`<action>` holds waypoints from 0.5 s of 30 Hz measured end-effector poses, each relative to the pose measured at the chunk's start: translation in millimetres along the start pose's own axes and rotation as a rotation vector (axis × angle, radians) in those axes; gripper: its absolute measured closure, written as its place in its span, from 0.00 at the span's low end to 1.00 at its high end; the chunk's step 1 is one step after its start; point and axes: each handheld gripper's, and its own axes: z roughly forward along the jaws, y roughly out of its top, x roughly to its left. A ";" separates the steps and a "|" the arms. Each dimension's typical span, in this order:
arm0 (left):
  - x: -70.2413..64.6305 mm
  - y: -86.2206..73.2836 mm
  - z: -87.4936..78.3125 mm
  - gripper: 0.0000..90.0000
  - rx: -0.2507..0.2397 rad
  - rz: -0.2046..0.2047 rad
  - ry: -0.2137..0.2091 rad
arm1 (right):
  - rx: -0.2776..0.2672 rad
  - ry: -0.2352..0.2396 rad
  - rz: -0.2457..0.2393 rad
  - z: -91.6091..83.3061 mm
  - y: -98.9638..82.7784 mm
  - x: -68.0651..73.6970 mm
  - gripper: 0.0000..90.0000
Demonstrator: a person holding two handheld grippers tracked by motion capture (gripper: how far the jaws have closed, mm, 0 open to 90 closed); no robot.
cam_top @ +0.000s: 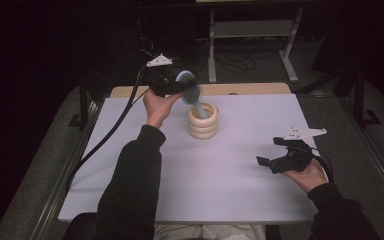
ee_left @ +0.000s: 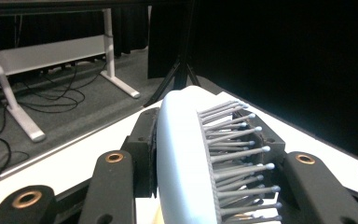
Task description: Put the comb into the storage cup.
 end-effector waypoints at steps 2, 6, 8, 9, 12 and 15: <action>2.9 -5.1 0.5 0.60 -0.005 -0.019 0.006 | 0.001 0.001 0.002 0.4 -0.1 -0.3 0.00; 5.6 -12.0 2.7 0.60 0.013 -0.023 0.018 | 0.017 0.003 0.005 3.0 -0.4 -0.4 0.00; 5.8 -14.2 3.8 0.60 0.021 -0.024 0.018 | 0.023 0.004 0.001 4.1 -0.4 0.5 0.00; 6.2 -16.2 4.6 0.60 0.022 -0.030 0.015 | 0.026 0.005 -0.002 4.5 -0.4 0.7 0.00; 7.8 -21.0 5.1 0.60 0.011 -0.036 0.013 | 0.027 0.006 -0.004 4.8 -0.4 1.1 0.00; 10.3 -23.1 5.1 0.60 0.000 -0.059 0.010 | 0.034 0.010 0.001 4.8 -0.5 0.8 0.00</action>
